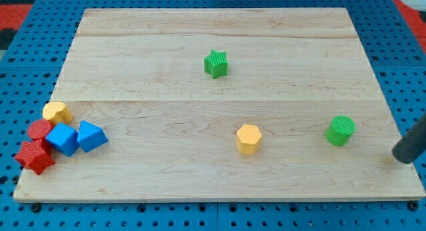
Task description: Move the green circle towards green star
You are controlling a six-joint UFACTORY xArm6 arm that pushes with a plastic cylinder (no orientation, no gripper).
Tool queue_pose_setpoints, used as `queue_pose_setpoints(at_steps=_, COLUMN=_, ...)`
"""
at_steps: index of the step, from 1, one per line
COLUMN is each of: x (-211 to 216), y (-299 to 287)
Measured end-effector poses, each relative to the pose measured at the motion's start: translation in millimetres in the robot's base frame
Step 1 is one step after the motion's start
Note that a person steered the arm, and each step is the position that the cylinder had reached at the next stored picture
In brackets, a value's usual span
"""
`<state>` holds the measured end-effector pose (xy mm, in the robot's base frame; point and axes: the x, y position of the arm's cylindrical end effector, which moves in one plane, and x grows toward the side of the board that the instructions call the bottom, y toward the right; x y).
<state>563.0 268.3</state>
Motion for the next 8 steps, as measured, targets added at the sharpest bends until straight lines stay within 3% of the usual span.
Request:
queue_pose_setpoints(at_steps=2, x=-79.6, y=-55.7)
queue_pose_setpoints(at_steps=3, x=-77.1, y=-107.0)
queue_pose_setpoints(at_steps=5, x=-26.6, y=-72.2)
queue_pose_setpoints(at_steps=6, x=-28.7, y=-133.0)
queue_pose_setpoints(at_steps=8, x=-97.8, y=-168.1)
